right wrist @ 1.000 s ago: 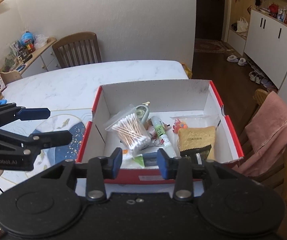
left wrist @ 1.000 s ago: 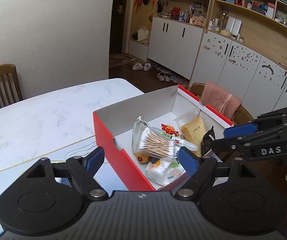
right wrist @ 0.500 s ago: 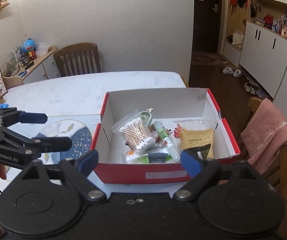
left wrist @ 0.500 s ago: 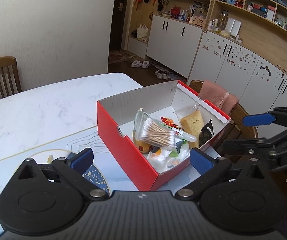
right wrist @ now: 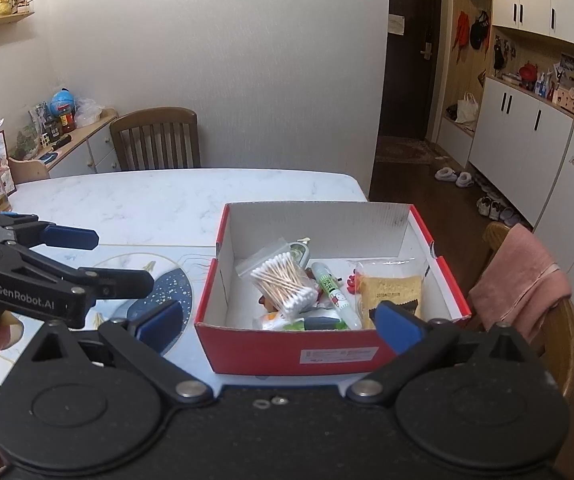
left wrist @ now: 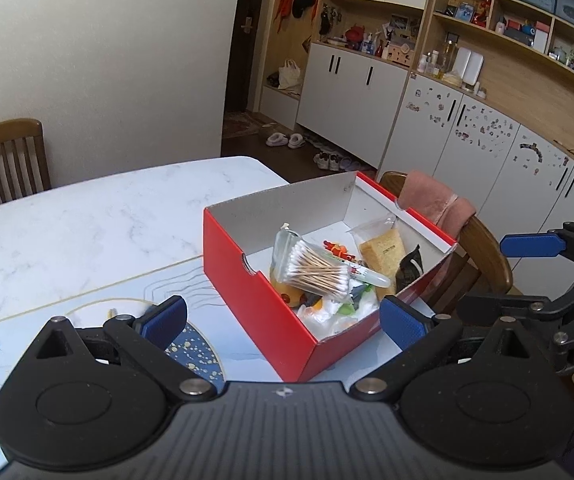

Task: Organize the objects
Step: 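Withdraw both tools up and away from the filled shoebox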

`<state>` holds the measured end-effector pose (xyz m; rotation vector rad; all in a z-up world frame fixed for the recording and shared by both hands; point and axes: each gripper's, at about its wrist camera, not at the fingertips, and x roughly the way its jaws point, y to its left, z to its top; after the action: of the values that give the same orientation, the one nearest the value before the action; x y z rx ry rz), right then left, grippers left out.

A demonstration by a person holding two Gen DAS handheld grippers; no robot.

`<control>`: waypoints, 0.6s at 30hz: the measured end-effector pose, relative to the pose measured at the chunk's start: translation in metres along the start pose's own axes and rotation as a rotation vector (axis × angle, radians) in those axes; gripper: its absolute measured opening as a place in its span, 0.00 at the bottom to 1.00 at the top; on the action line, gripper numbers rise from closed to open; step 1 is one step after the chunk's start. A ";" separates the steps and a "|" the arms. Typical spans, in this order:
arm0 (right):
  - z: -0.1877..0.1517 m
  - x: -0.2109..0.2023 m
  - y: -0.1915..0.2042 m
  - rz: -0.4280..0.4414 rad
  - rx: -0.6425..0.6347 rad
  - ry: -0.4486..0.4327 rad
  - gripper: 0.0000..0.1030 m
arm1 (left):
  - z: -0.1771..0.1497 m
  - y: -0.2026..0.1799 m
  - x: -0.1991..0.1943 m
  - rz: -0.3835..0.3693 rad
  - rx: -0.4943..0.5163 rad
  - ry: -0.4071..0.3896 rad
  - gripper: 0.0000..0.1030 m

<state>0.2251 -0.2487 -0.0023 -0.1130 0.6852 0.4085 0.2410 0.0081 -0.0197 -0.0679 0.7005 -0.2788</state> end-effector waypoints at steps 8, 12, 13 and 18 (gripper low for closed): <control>-0.001 -0.003 0.002 -0.007 0.010 0.001 1.00 | -0.003 0.003 -0.001 0.007 -0.010 0.004 1.00; -0.001 -0.002 0.003 -0.011 0.011 0.007 1.00 | -0.004 0.004 -0.003 0.009 -0.005 -0.003 1.00; -0.001 -0.002 0.003 -0.013 0.011 0.009 1.00 | -0.004 0.004 -0.003 0.007 -0.005 -0.003 1.00; -0.002 -0.002 0.005 -0.017 0.016 0.015 1.00 | -0.005 0.009 -0.004 -0.002 -0.008 -0.003 1.00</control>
<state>0.2207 -0.2452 -0.0028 -0.1069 0.7016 0.3865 0.2369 0.0183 -0.0224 -0.0766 0.6989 -0.2780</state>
